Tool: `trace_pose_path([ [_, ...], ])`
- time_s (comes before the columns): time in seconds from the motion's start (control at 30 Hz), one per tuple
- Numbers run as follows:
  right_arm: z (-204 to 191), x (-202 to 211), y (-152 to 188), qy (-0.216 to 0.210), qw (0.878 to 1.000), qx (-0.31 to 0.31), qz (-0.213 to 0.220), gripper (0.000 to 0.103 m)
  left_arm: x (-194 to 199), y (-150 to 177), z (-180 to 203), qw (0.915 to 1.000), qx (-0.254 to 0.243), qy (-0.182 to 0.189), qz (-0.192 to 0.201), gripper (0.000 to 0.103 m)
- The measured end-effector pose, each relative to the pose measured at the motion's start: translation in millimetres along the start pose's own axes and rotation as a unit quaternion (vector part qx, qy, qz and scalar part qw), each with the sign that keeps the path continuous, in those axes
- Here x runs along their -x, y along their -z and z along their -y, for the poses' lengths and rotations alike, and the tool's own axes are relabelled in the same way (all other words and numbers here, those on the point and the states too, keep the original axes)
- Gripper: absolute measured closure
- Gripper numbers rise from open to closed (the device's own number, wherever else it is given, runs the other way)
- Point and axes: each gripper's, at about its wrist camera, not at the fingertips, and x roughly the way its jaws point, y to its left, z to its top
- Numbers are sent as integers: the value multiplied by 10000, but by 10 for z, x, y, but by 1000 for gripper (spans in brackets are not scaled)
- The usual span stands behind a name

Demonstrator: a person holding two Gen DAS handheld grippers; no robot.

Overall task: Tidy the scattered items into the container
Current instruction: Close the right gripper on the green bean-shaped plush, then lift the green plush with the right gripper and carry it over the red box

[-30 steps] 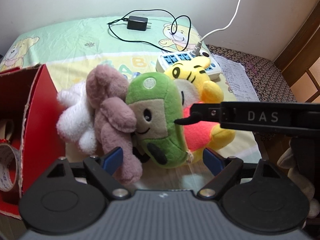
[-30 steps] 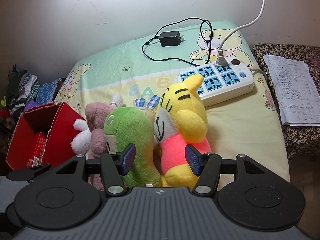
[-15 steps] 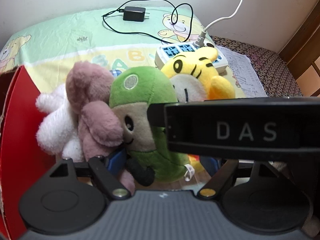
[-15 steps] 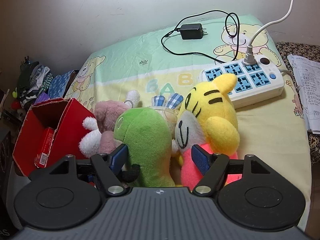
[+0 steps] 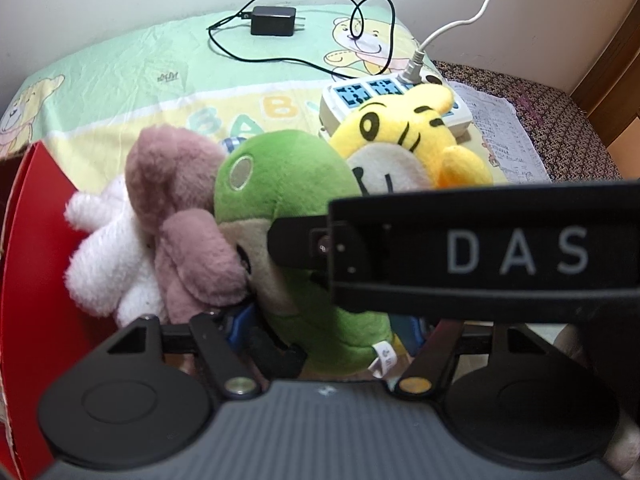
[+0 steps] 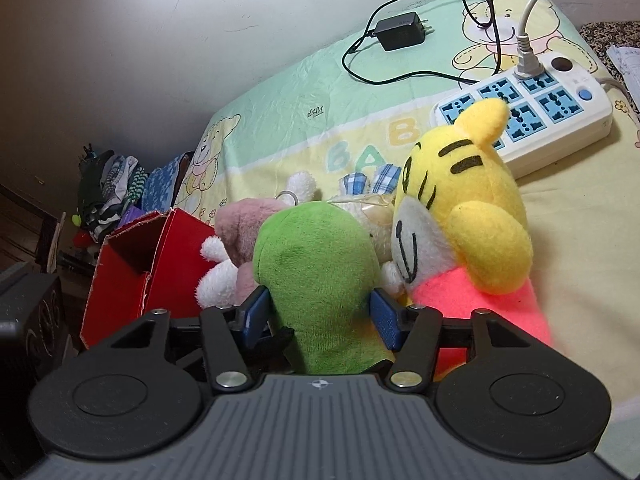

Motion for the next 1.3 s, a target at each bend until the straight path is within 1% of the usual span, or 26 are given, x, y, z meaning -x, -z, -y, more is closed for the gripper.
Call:
trace_pose_path([
  [0.1, -38, 20, 18, 68, 9999, 74, 34, 44, 5, 9, 18, 10000, -33, -30, 20, 34],
  [0.17, -50, 1, 21, 129, 9998, 148, 47, 42, 3, 13, 22, 10000, -67, -53, 29, 36],
  [0.2, -41, -19, 23, 117, 9998, 144, 25, 40, 0, 17, 18, 9999, -80, -57, 23, 37],
  [0.27, -6, -46, 31, 58, 10000, 45, -27, 41, 3, 35, 3, 10000, -88, -41, 19, 38],
  [0.33, -44, -16, 61, 51, 9999, 140, -3, 44, 38, 67, 3, 9999, -99, 18, 59, 38],
  [0.47, -93, 101, 156, 100, 9997, 200, 56, 45, 143, 153, 36, 9997, -151, 183, 67, 38],
  [0.63, -140, 321, 329, 127, 9997, 147, 113, 45, 324, 319, 151, 9986, -367, 378, 41, 38],
  [0.8, -190, 542, 565, 161, 9998, 37, 117, 45, 515, 541, 283, 9959, -725, 541, 32, 38],
  [0.9, -257, 637, 662, 187, 9997, 2, 157, 45, 648, 638, 304, 9944, -844, 633, 90, 38],
  [1.1, -502, 733, 734, 98, 9997, 54, 214, 45, 955, 723, 135, 9927, -910, 747, 280, 40],
  [1.3, -971, 732, 704, 15, 9986, 345, 394, 45, 1328, 714, -237, 9910, -836, 837, 623, 40],
])
